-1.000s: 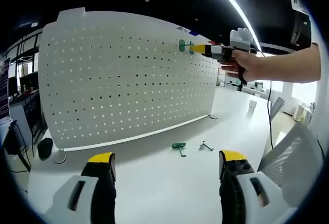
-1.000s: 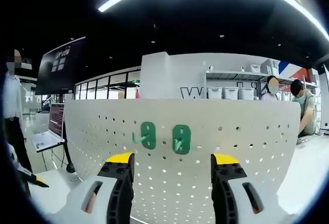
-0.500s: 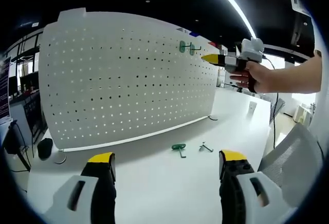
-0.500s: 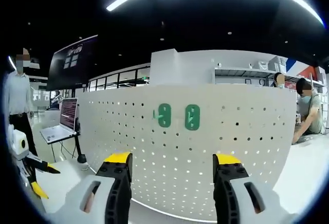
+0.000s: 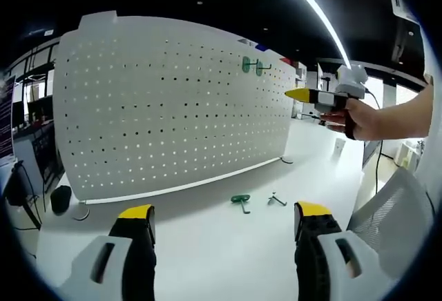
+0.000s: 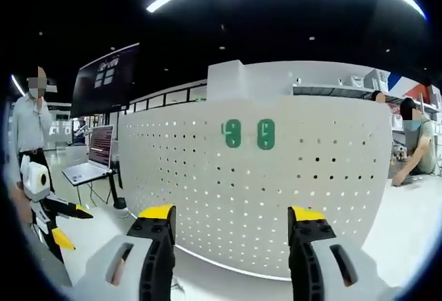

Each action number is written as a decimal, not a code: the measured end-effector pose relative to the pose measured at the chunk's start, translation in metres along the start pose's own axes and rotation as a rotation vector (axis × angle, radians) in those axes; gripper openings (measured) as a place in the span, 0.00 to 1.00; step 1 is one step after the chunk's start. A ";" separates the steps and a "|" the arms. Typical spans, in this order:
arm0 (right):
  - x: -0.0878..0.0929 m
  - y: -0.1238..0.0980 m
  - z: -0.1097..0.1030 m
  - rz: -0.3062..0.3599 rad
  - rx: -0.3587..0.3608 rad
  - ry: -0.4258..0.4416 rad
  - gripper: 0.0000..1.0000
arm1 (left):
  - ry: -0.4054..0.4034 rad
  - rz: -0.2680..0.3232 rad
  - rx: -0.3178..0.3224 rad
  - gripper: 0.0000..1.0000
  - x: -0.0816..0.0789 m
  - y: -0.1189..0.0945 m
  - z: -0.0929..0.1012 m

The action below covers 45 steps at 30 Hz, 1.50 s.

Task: Insert the hook assembly into the mounting plate slot until the hook locks in place.

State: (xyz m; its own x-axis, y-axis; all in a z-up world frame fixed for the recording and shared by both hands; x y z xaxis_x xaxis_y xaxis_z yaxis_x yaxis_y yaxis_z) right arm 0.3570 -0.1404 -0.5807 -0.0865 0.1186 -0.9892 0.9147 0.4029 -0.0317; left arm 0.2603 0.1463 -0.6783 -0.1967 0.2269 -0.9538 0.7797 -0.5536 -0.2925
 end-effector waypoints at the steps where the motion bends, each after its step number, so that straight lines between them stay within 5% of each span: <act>1: 0.002 -0.002 -0.001 -0.001 -0.001 0.001 0.65 | 0.001 0.000 -0.001 0.85 0.000 0.000 0.000; 45: 0.082 -0.086 0.001 -0.229 -0.024 0.026 0.66 | 0.001 0.001 0.010 0.85 -0.001 -0.001 0.002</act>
State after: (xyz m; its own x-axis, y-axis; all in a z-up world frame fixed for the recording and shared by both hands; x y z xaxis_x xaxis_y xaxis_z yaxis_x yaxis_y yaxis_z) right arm 0.2720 -0.1666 -0.6595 -0.3009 0.0452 -0.9526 0.8604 0.4436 -0.2507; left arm 0.2587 0.1447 -0.6770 -0.1947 0.2273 -0.9541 0.7739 -0.5620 -0.2919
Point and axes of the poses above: the point that each gripper's makers call its tool centre point, and the gripper's own axes: y roughly forward along the fingers, z roughly to its right, x roughly out of its underside, the point moved 4 cm from there along -y, roughly backward along the fingers, and after that the axes turned 10 degrees about y, right-handed, at the moved point
